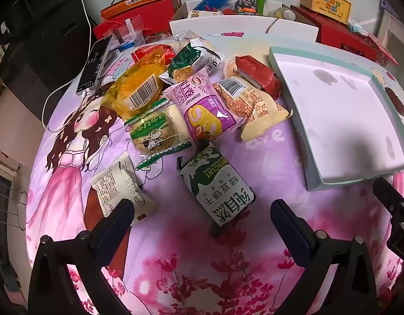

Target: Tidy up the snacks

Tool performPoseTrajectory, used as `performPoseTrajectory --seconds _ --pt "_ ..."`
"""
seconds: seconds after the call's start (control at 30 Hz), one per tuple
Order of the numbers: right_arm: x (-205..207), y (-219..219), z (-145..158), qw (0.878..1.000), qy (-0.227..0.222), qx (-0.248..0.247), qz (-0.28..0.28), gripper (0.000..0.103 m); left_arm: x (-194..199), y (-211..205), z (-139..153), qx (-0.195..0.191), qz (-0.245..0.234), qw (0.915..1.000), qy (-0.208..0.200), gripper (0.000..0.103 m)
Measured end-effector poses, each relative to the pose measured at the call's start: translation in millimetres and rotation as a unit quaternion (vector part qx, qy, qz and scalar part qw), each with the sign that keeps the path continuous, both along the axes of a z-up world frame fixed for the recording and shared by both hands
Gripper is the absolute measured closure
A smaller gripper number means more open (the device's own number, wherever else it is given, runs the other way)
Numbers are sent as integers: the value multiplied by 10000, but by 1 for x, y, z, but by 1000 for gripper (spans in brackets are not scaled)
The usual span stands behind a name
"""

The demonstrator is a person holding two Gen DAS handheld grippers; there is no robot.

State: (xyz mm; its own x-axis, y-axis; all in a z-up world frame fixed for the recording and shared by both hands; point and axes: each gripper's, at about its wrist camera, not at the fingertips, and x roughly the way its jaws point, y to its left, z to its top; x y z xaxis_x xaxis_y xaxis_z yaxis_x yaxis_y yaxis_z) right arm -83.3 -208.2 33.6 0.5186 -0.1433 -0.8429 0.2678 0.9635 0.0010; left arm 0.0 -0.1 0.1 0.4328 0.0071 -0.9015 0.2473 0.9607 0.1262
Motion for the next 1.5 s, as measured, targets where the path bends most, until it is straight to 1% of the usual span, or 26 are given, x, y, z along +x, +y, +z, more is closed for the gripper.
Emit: performPoseTrajectory --seconds 0.37,0.43,0.7,1.5 --pt "-2 -2 1 10000 -37 12 14 0 0 -1 0 -30 -12 10000 -29 0" --pt "1 0 -4 10000 11 -10 1 0 -1 -3 1 -43 -22 10000 -46 0" --pt "0 1 -1 10000 33 -48 46 0 -3 -2 3 -139 -60 9999 -72 0" --pt "0 2 -2 10000 33 -69 61 0 -3 -1 3 -162 -62 9998 -67 0"
